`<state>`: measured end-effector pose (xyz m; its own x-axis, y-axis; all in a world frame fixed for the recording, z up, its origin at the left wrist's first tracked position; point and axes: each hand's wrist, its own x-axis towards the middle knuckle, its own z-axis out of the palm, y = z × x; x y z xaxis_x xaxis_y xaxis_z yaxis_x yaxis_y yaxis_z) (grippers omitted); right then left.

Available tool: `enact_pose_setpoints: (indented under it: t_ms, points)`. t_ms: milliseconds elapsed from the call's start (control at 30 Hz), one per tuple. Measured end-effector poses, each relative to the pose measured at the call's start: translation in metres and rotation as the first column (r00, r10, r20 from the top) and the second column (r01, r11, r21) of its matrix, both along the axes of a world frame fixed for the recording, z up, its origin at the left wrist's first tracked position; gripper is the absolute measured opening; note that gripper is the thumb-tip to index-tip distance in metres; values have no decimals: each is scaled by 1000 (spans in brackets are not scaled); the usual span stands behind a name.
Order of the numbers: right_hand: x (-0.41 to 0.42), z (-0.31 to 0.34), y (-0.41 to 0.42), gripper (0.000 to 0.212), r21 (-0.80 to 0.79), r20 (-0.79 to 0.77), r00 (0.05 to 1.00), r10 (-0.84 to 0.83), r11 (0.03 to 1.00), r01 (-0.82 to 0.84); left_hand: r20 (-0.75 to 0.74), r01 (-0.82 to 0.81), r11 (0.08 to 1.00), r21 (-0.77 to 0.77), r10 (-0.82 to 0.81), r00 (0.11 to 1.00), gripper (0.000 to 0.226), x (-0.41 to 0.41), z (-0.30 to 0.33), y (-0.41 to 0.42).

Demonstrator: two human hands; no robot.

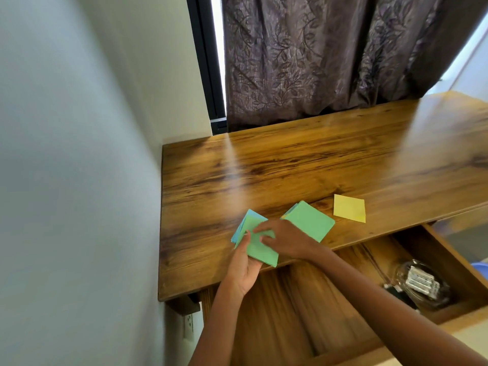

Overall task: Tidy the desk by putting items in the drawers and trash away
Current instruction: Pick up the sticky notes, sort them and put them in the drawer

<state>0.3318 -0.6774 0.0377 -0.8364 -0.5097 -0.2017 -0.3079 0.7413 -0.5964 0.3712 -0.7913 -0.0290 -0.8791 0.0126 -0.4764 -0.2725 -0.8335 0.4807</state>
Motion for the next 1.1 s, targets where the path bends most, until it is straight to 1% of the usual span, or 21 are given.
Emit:
enact_pose_setpoints:
  t_ms: [67,100,133,167,233,267,300,333,433,600,667,700,733,800,867,900,967,1033,1100]
  points:
    - [-9,1,14,35,-50,-139,974,-180,983,175,-12,17,1000,-20,-17,1000,25,1,1,0]
    - [-14,1,21,37,-36,-197,949,-245,970,242,-15,27,999,-25,-27,1000,26,1,1,-1]
    - [-19,-3,29,43,26,-236,931,-278,956,292,-13,32,999,-25,-32,999,26,1,2,-1]
    - [-23,-7,36,53,130,-245,926,-288,937,326,-10,36,999,-21,-36,999,27,1,1,-1]
    - [-26,-17,48,76,312,-187,939,-288,889,335,-7,42,999,-14,-42,999,29,1,1,-2]
    - [-26,-23,52,82,346,-154,944,-292,879,328,-7,44,999,-14,-44,999,30,2,1,-2]
    - [-25,-27,54,84,354,-138,946,-292,878,322,-7,44,999,-16,-44,999,30,2,1,-2]
    - [-24,-31,55,82,351,-145,947,-287,880,320,-8,43,999,-18,-43,999,31,2,1,-2]
    - [-25,-33,59,67,301,-167,949,-267,903,306,-15,46,999,-15,-46,999,34,1,0,-3]
    - [-35,-24,69,48,193,-48,965,-256,946,260,-21,71,997,-5,-72,997,34,1,1,-4]
    - [-36,-24,69,41,146,-22,952,-306,941,306,-21,67,998,-6,-67,998,35,1,2,-3]
    - [-36,-23,67,39,116,-36,937,-346,930,348,-23,65,998,-7,-65,998,36,1,2,-3]
    - [-35,-22,64,39,85,-99,919,-383,916,391,-29,65,998,-8,-66,997,36,2,3,-3]
    - [-31,-17,57,39,37,-273,869,-413,898,439,-40,65,998,-10,-65,997,37,2,3,-3]
    - [-22,-6,43,41,-8,-379,848,-372,917,399,-58,63,998,-11,-64,996,41,2,1,-2]
    - [-16,0,34,41,8,-411,861,-301,943,334,-71,62,998,-14,-63,996,44,1,0,-3]
    - [-4,5,14,43,153,-436,897,-68,977,148,-114,65,998,2,-65,991,51,-1,-2,-3]
    - [11,-3,-5,48,308,-365,922,132,951,-15,-127,70,997,36,-65,990,62,-2,0,-4]
    - [25,-20,-17,57,408,-214,954,211,906,-109,-84,106,994,27,-103,991,76,-2,0,-5]
